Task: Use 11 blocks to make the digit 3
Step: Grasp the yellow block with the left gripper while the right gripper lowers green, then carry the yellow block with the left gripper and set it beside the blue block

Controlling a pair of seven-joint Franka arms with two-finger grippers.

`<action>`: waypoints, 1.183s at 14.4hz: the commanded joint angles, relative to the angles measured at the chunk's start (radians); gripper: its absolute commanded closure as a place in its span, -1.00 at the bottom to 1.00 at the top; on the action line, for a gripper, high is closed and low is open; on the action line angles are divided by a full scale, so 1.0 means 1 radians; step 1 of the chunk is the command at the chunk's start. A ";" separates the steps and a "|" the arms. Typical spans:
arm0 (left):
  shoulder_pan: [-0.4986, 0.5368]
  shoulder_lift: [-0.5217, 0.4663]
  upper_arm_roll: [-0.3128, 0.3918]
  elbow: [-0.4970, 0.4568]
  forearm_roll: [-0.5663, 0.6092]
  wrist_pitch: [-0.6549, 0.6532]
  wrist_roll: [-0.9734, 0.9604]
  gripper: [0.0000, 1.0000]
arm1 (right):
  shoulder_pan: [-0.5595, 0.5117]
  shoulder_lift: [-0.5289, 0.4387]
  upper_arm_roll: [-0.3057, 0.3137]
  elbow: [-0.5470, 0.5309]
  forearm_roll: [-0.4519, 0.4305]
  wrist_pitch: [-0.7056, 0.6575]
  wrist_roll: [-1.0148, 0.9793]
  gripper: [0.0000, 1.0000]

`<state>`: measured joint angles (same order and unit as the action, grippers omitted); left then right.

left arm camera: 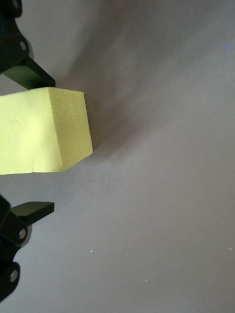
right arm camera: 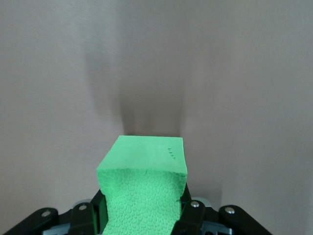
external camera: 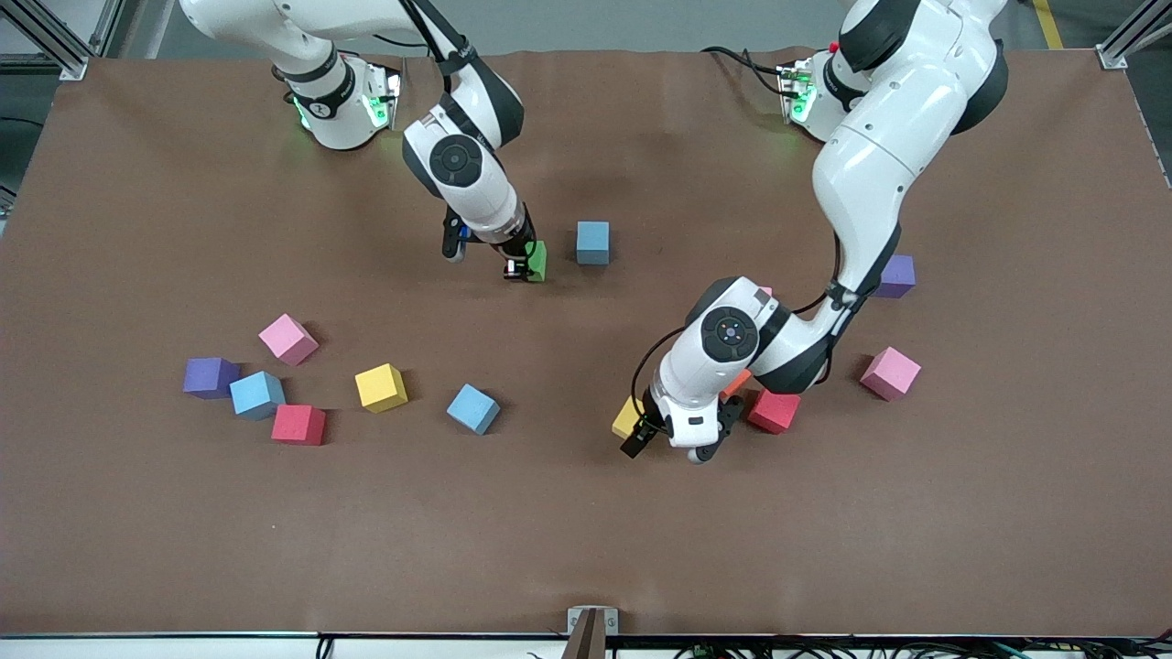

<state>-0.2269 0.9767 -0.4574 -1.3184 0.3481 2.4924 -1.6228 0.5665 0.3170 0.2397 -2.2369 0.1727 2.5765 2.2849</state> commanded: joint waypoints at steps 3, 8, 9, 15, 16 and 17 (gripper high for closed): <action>-0.037 0.020 0.037 0.022 -0.015 0.022 -0.009 -0.94 | 0.032 0.013 0.000 -0.003 0.004 0.020 0.068 0.98; -0.013 0.002 0.031 -0.004 -0.020 0.014 -0.023 0.53 | 0.070 0.040 0.000 0.014 0.004 0.042 0.108 0.98; -0.017 -0.019 0.031 -0.031 -0.024 0.014 -0.060 0.65 | 0.076 0.047 0.000 0.016 0.004 0.044 0.117 0.98; 0.004 -0.254 0.026 -0.335 -0.024 0.016 -0.458 0.66 | 0.108 0.059 0.000 0.036 0.002 0.045 0.169 0.97; 0.004 -0.288 0.026 -0.384 -0.024 0.016 -0.548 0.66 | 0.113 0.059 0.000 0.036 0.002 0.051 0.174 0.97; 0.006 -0.335 0.026 -0.445 -0.024 0.016 -0.615 0.66 | 0.115 0.059 0.000 0.034 0.001 0.069 0.174 0.96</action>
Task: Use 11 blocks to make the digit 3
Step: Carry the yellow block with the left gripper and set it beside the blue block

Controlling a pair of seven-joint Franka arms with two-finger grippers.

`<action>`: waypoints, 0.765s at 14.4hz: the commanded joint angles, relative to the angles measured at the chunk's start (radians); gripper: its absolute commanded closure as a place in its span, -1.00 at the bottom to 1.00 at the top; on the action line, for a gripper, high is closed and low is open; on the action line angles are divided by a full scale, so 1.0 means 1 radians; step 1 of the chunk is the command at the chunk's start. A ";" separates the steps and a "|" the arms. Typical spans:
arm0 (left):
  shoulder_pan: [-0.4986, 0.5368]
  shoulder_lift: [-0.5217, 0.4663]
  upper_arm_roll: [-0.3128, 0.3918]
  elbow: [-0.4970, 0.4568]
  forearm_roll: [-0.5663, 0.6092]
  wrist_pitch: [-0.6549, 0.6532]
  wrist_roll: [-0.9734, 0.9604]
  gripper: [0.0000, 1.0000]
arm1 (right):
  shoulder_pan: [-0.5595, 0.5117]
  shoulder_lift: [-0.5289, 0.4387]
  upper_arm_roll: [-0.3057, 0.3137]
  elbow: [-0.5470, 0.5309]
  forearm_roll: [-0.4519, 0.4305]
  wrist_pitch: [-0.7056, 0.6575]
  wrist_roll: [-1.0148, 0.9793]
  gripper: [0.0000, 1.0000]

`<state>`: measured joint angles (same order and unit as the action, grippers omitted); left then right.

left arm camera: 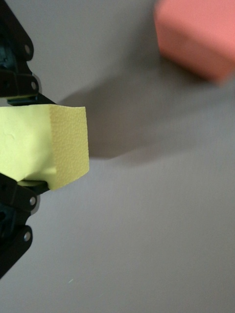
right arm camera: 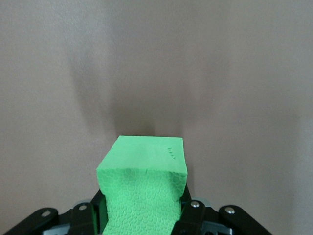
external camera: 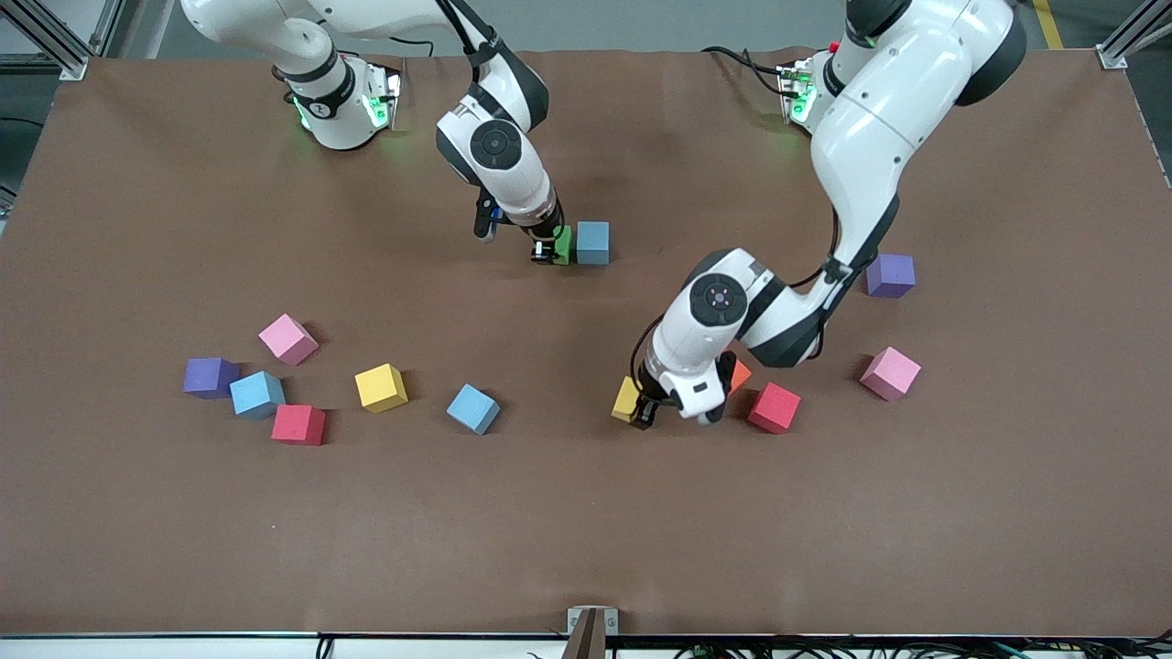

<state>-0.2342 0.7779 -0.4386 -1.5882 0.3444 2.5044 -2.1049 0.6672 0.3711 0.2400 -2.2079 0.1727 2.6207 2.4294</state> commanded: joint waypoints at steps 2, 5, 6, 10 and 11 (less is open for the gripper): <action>0.012 -0.215 0.008 -0.309 -0.021 0.014 -0.194 0.66 | 0.017 0.014 -0.001 0.005 -0.001 0.061 0.030 0.96; 0.010 -0.285 0.008 -0.468 -0.016 0.109 -0.302 0.66 | 0.018 0.015 -0.002 0.004 -0.002 0.065 0.030 0.96; 0.007 -0.317 0.008 -0.533 -0.016 0.154 -0.329 0.66 | 0.017 0.015 -0.002 0.002 -0.002 0.065 0.030 0.96; -0.005 -0.391 -0.023 -0.656 -0.015 0.208 -0.435 0.66 | 0.017 0.014 -0.004 -0.004 -0.006 0.065 0.030 0.97; -0.005 -0.400 -0.037 -0.674 -0.015 0.229 -0.458 0.66 | 0.018 0.014 -0.004 -0.004 -0.006 0.067 0.030 0.97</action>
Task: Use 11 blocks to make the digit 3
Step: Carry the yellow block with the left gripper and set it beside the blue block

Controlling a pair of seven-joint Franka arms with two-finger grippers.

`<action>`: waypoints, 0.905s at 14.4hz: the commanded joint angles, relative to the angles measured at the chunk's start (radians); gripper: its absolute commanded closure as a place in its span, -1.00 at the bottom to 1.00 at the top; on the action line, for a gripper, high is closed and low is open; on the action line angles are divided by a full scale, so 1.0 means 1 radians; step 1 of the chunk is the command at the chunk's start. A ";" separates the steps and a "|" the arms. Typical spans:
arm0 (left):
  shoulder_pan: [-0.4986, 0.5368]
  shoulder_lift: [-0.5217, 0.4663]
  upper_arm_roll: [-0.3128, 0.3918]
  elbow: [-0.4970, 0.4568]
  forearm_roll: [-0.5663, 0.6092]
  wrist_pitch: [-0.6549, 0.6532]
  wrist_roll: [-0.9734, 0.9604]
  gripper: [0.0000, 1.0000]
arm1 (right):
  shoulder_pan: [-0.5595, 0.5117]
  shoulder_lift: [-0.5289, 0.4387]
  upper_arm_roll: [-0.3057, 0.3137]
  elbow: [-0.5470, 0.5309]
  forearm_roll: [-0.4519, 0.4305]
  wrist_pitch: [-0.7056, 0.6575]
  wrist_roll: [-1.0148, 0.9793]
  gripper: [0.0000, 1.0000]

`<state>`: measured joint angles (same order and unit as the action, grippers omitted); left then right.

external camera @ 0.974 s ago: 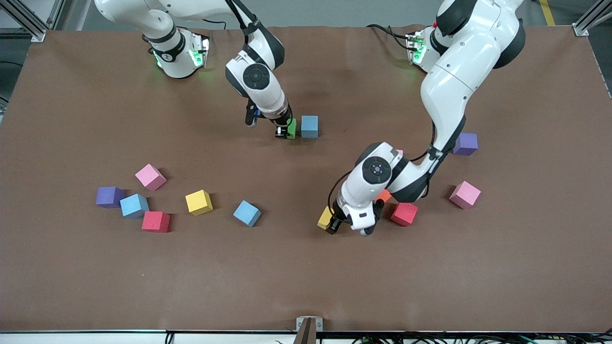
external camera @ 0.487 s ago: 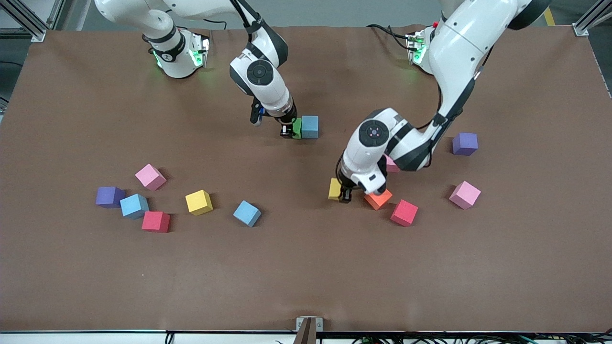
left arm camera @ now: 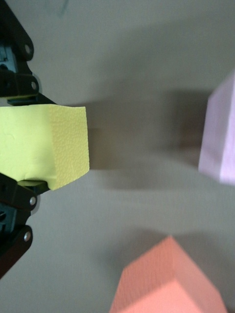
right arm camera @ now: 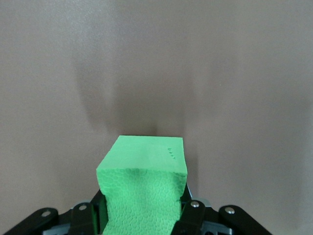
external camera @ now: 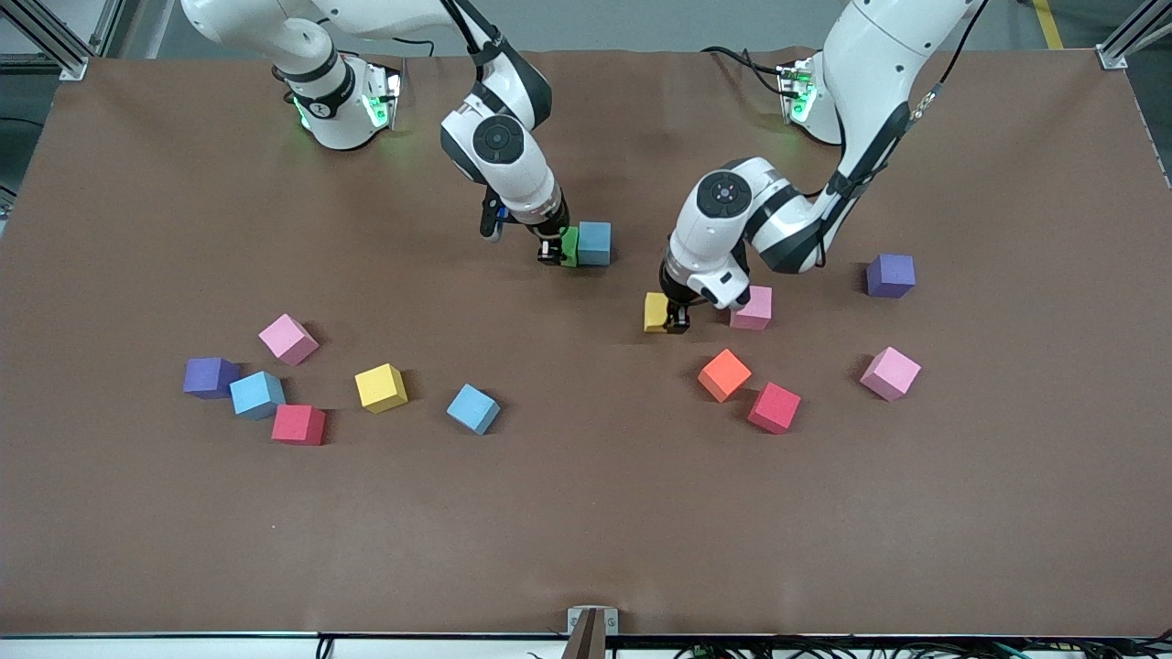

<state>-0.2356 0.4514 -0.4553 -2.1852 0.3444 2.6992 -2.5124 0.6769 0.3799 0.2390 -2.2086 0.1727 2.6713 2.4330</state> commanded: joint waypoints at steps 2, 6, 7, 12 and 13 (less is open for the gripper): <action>-0.005 -0.079 -0.048 -0.114 -0.009 0.082 -0.098 0.66 | 0.009 0.005 -0.003 -0.005 -0.007 0.016 0.026 0.97; -0.056 -0.068 -0.049 -0.145 -0.007 0.106 -0.161 0.66 | 0.009 0.005 -0.003 -0.011 -0.010 0.016 0.026 0.97; -0.059 -0.068 -0.049 -0.148 -0.005 0.106 -0.180 0.66 | 0.009 0.005 -0.003 -0.011 -0.010 0.016 0.026 0.97; -0.100 -0.069 -0.048 -0.160 -0.005 0.106 -0.232 0.66 | 0.009 0.005 -0.001 -0.011 -0.009 0.016 0.026 0.97; -0.106 -0.069 -0.048 -0.160 -0.005 0.105 -0.246 0.66 | 0.009 0.007 -0.001 -0.011 -0.009 0.016 0.027 0.97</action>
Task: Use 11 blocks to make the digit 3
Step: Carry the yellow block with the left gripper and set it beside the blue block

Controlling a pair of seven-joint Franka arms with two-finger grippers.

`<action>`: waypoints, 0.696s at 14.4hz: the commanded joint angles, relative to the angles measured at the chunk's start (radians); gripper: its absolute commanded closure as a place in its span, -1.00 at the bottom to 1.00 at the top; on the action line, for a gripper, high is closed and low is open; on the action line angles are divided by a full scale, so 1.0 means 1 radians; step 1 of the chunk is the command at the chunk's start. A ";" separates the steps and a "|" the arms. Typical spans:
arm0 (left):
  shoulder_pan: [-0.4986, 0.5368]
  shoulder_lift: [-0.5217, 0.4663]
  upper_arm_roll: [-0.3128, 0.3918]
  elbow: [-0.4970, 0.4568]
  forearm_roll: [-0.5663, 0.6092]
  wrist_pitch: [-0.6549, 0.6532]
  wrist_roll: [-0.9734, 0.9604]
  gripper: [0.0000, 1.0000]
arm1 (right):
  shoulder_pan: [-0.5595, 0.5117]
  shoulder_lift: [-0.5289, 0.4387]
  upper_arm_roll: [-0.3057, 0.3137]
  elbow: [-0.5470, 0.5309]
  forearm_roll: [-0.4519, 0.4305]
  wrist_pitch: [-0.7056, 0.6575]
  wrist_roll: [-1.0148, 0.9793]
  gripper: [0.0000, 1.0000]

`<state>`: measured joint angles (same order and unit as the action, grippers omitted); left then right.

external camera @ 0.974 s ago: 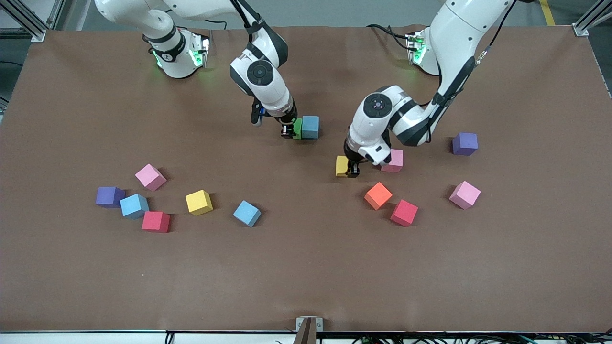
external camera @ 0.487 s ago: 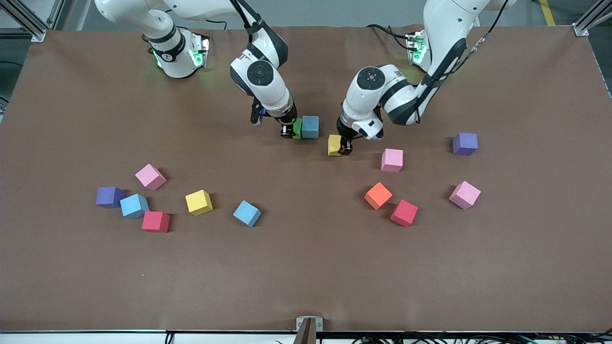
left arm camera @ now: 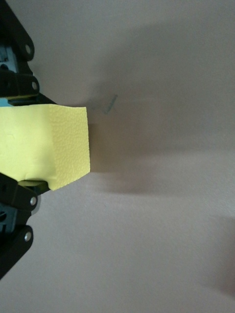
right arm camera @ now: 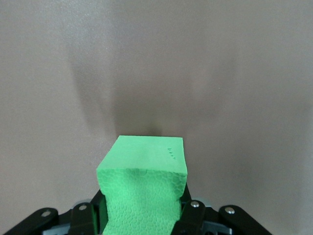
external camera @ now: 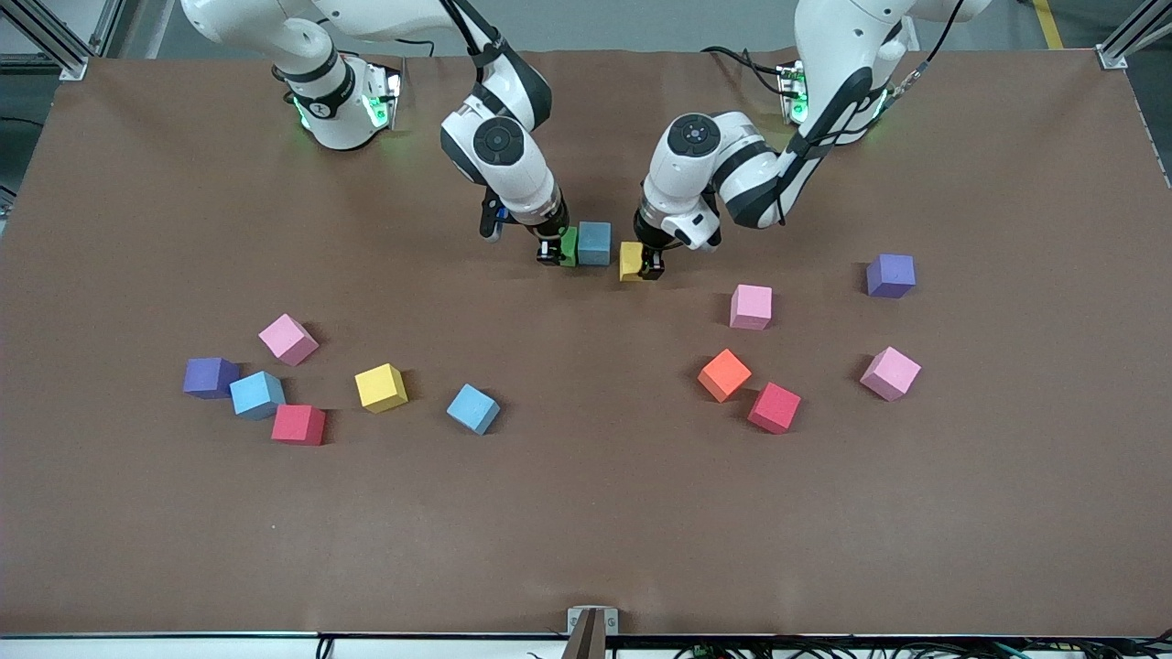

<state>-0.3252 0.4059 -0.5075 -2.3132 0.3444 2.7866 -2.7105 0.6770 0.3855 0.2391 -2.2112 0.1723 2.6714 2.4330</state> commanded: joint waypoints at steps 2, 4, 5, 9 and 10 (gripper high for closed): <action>-0.037 -0.024 0.004 -0.034 -0.005 0.016 -0.066 0.66 | 0.010 0.003 -0.001 -0.009 -0.010 0.015 0.026 0.96; -0.043 -0.022 0.004 -0.034 -0.005 0.016 -0.069 0.66 | 0.012 0.004 -0.001 -0.007 -0.010 0.015 0.026 0.96; -0.044 -0.024 0.004 -0.035 -0.005 0.016 -0.069 0.66 | 0.013 0.004 -0.001 -0.007 -0.010 0.015 0.026 0.95; -0.060 -0.033 0.003 -0.049 -0.005 0.013 -0.071 0.66 | 0.012 0.004 -0.001 -0.005 -0.008 -0.004 0.026 -0.03; -0.063 -0.032 0.003 -0.049 -0.005 0.011 -0.071 0.66 | 0.012 0.004 -0.001 -0.005 -0.008 -0.007 0.029 -0.74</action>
<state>-0.3697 0.3975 -0.5073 -2.3263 0.3444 2.7867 -2.7168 0.6794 0.3921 0.2398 -2.2111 0.1722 2.6685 2.4331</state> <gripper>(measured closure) 0.441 0.441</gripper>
